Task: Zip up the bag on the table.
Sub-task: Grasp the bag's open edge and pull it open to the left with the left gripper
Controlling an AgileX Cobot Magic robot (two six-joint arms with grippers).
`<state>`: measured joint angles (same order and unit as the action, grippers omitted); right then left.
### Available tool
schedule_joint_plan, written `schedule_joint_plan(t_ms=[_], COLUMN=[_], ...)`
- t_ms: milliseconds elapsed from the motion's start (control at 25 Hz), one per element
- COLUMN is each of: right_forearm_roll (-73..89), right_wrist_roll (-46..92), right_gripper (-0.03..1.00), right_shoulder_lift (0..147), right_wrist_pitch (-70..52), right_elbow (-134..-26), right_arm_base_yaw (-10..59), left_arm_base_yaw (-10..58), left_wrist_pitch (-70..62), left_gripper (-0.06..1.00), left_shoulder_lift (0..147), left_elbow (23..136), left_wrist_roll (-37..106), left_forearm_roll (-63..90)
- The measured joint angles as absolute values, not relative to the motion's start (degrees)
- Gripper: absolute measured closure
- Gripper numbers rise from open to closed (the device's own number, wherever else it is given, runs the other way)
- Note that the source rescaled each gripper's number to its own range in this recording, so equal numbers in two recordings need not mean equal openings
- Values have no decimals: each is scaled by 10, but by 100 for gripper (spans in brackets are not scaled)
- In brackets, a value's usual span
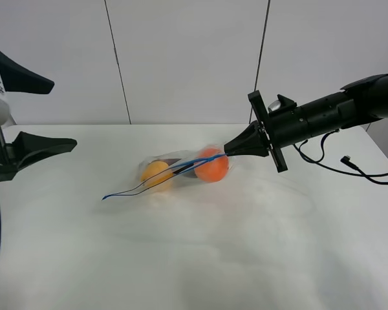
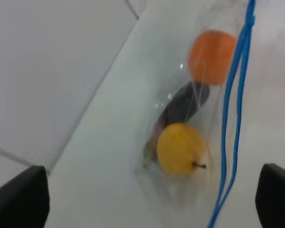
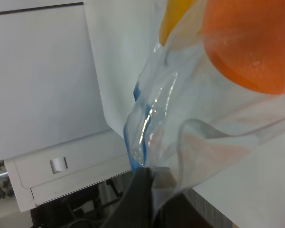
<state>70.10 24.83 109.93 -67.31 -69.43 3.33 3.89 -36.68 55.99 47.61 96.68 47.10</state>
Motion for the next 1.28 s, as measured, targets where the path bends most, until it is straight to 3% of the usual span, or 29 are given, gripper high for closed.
schedule_joint_plan(t_ms=[440, 720, 1040, 1280], right_forearm_roll=[701, 701, 701, 701], right_wrist_roll=[248, 248, 248, 248], right_gripper=[97, 97, 97, 97], right_shoulder_lift=[1099, 1099, 1099, 1099], right_wrist_pitch=[-673, -667, -659, -658], right_elbow=[-694, -694, -694, -694], right_arm_base_yaw=[33, 33, 33, 33], left_arm_base_yaw=[169, 299, 438, 474], left_wrist_pitch=[-265, -169, 31, 174], left_gripper=[-6, -6, -6, -6], left_shoulder_lift=[656, 760, 860, 927], left_elbow=[476, 476, 476, 476], left_wrist_roll=[973, 940, 903, 902], left_forearm_roll=[471, 472, 472, 468])
